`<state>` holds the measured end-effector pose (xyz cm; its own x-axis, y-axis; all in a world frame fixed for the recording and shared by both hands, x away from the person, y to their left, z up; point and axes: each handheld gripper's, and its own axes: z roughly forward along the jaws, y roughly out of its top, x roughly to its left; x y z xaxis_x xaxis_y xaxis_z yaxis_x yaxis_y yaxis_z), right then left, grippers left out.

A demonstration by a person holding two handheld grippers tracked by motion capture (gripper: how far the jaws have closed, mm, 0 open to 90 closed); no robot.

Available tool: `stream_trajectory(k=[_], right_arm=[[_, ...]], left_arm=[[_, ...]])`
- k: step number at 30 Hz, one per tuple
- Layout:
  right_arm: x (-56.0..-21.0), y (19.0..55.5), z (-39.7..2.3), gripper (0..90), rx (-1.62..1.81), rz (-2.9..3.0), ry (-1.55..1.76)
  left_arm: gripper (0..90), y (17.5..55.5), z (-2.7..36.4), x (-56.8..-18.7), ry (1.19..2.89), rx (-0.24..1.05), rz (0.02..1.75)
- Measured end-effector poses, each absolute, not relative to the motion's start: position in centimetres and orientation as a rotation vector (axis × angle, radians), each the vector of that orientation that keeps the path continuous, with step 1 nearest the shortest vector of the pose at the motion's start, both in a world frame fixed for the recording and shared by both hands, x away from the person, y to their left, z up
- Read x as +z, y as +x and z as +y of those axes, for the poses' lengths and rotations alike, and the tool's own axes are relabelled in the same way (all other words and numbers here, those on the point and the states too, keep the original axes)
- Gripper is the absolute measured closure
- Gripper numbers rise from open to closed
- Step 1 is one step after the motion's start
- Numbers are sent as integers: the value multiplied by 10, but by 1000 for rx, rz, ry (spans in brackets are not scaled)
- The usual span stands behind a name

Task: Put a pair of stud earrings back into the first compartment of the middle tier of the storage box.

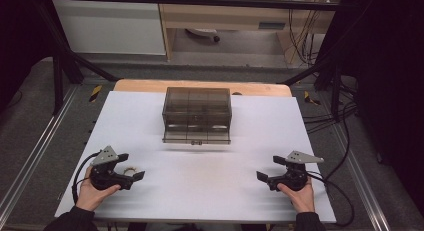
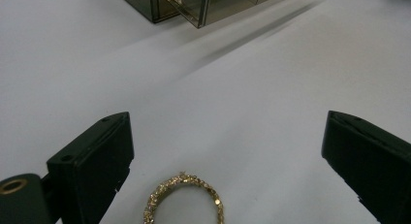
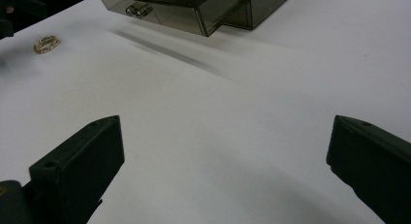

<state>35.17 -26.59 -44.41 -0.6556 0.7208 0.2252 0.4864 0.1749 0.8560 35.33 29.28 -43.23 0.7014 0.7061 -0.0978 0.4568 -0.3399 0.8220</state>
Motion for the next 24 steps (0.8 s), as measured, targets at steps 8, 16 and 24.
stream_trajectory(k=[8,16,24], right_arm=[[-444,351,-266,7,1469,2225,1166],[-445,351,-265,7,1463,2232,1168],[-446,352,-265,7,1445,2237,1170]], left_arm=[[47,352,294,-431,1997,347,897],[60,352,299,-431,2007,363,929],[128,351,310,-429,2023,389,974]])
